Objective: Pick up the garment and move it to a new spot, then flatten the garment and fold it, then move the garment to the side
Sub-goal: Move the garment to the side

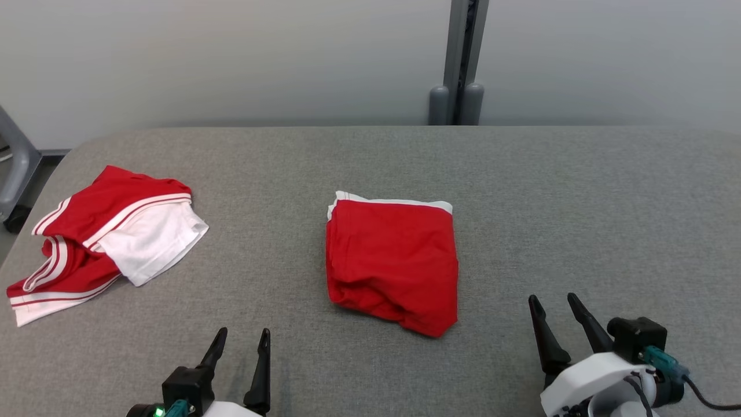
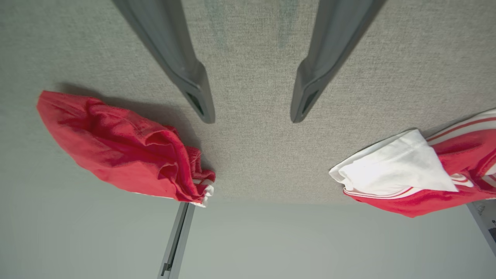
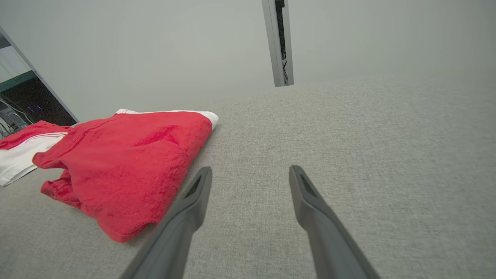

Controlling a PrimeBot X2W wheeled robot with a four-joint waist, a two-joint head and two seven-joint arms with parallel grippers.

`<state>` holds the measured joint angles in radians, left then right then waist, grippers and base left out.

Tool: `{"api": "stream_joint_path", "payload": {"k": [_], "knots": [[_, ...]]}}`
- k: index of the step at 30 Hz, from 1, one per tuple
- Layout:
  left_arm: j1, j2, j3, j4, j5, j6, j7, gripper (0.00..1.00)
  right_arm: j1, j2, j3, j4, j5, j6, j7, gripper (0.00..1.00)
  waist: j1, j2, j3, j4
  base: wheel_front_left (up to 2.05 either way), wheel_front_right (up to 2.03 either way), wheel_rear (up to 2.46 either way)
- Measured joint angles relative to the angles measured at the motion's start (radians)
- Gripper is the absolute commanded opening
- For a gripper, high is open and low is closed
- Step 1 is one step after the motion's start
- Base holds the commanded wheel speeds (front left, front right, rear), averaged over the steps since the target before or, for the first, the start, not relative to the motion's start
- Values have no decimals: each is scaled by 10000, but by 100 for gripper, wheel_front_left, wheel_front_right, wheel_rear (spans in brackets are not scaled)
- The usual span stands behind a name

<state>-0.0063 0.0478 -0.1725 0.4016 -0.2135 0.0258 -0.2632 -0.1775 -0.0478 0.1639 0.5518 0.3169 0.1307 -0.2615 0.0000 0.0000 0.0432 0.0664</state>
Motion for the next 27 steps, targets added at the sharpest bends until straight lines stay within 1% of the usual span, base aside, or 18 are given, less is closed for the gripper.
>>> {"api": "stream_joint_path", "payload": {"k": [4,5,6,7,9,16,18,22,23,25,26,27], "knots": [[-278,6,-282,-38,23,-71,-2,100,-710,2,207,313,79,0,-2,100,0,0,375,396,0,0,0],[-278,6,-282,-38,23,-71,-2,100,-710,2,207,313,79,0,-2,100,0,0,375,396,0,0,0],[-399,4,-387,-38,21,-75,0,100,-1069,-2,374,548,207,0,0,100,0,0,563,610,0,0,0],[-399,4,-387,-38,21,-75,0,100,-1069,-2,374,548,207,0,0,100,0,0,563,610,0,0,0],[-520,13,-529,-46,17,-86,-2,100,-1489,15,462,796,351,0,0,100,0,0,753,820,0,0,0],[-797,15,-945,73,-109,-115,0,100,-2824,17,1266,2309,984,0,-2,100,0,0,1338,1526,0,0,0],[-842,4,-1016,84,-173,-113,-2,100,-3142,29,1298,2704,1381,0,0,100,0,0,1486,1688,0,0,0],[-865,10,-1081,86,-188,-71,0,100,-3521,17,1198,3476,1793,0,-2,100,0,0,1714,1918,0,0,0],[-881,12,-1089,88,-198,-71,0,100,-3591,6,1269,3609,1812,0,-6,100,0,0,1750,1954,0,0,0],[-931,10,-1110,82,-234,-69,-2,100,-3709,-33,1521,3800,2201,-4,-38,100,0,0,1798,2005,0,0,0],[-953,13,-1112,82,-247,-67,-2,100,-3772,-58,1668,3883,2313,-13,-48,98,0,0,1819,2012,0,0,0],[-986,12,-1131,79,-247,-56,0,100,-3836,-79,1812,3950,2412,-15,-52,50,0,0,1833,2011,0,0,0]]}}
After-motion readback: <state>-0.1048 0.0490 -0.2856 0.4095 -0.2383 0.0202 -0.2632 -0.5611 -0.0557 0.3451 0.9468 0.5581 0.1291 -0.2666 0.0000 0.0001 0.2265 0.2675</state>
